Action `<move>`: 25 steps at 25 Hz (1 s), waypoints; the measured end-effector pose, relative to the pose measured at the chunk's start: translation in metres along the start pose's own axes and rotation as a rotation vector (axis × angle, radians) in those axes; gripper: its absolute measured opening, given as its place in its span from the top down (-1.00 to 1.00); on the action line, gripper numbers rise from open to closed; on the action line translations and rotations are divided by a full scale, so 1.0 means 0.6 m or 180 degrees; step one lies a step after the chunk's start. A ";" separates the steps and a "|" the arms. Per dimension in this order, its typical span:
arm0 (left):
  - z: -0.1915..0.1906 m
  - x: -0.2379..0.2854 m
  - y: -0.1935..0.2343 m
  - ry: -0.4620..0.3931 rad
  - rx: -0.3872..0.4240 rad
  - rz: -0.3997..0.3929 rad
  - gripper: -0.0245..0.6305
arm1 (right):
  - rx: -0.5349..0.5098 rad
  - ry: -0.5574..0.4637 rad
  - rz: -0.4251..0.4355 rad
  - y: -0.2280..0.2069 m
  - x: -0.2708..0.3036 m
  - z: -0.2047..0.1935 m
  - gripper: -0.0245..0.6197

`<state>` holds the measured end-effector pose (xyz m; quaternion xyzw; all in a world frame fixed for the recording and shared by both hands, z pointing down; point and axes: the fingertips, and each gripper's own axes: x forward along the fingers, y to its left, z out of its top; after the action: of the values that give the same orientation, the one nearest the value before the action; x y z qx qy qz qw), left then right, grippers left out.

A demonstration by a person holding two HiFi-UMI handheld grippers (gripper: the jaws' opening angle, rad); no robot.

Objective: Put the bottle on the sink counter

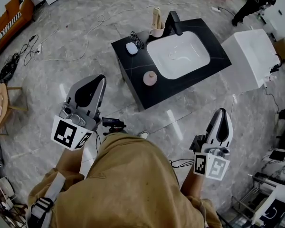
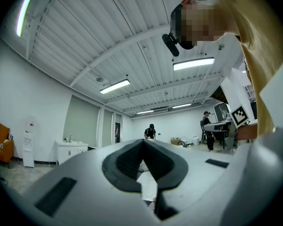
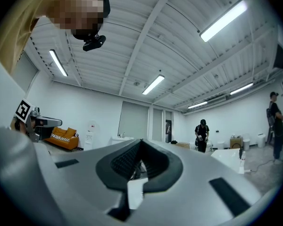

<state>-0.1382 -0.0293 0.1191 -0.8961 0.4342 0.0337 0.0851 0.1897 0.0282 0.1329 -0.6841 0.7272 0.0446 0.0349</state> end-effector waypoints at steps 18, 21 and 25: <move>-0.010 -0.010 0.008 0.0110 -0.0045 -0.0045 0.92 | 0.0007 0.0085 0.0005 0.021 -0.015 -0.005 0.91; -0.013 -0.011 0.007 0.0130 -0.0064 -0.0060 0.92 | 0.0001 0.0104 -0.0007 0.023 -0.019 -0.005 0.91; -0.015 -0.008 0.001 0.0137 -0.0070 -0.0092 0.92 | -0.0030 0.0160 -0.0056 0.018 -0.028 -0.010 0.91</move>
<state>-0.1420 -0.0277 0.1285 -0.9037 0.4226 0.0180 0.0664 0.1797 0.0446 0.1411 -0.6915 0.7216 0.0305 0.0139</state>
